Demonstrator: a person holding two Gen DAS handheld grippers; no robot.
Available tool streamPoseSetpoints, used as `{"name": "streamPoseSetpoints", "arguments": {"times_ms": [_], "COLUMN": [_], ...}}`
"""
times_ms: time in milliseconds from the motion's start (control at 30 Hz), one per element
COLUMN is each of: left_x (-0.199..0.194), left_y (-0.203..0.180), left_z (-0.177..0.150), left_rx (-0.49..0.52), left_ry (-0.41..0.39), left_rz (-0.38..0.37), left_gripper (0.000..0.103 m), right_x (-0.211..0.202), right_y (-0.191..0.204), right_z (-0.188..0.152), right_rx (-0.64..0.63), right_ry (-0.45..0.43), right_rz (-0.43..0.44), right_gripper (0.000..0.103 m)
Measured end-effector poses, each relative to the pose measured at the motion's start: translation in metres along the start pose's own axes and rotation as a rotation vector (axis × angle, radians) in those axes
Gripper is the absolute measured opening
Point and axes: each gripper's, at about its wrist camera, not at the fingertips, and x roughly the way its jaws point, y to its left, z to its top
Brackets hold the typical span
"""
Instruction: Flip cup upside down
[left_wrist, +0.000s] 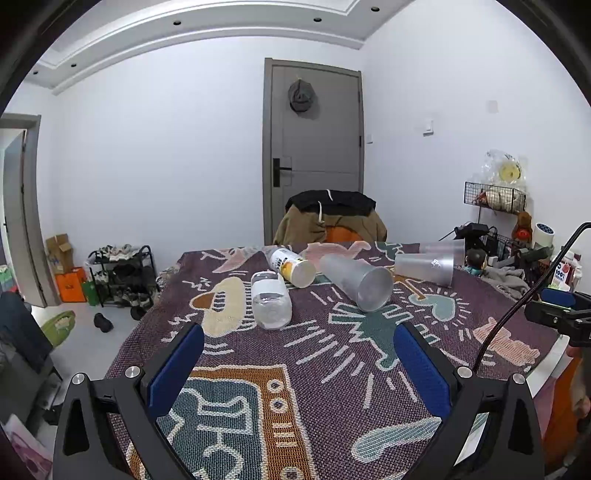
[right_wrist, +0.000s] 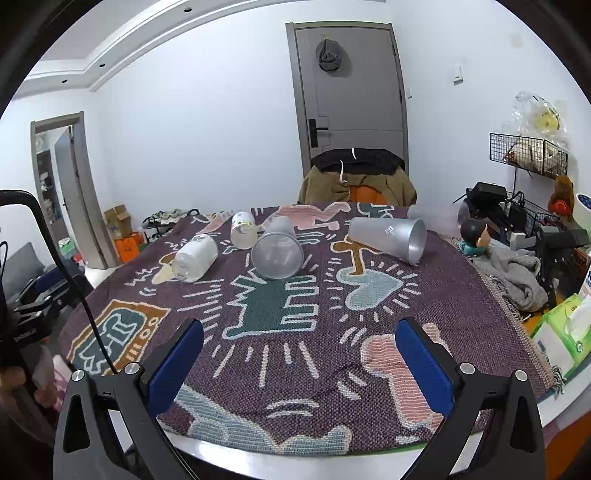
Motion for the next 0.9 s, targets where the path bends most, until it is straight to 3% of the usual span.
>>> {"name": "streamPoseSetpoints", "arguments": {"times_ms": [900], "left_x": [0.0062], "left_y": [-0.0006], "left_z": [-0.0034], "left_rx": [-0.006], "left_ry": [0.001], "left_rz": [0.004], "left_gripper": [0.103], "right_x": [0.001], "right_y": [-0.0005], "right_z": [0.0], "right_rx": [-0.013], "right_ry": [-0.001], "right_rz": [-0.01], "right_gripper": [0.103]}}
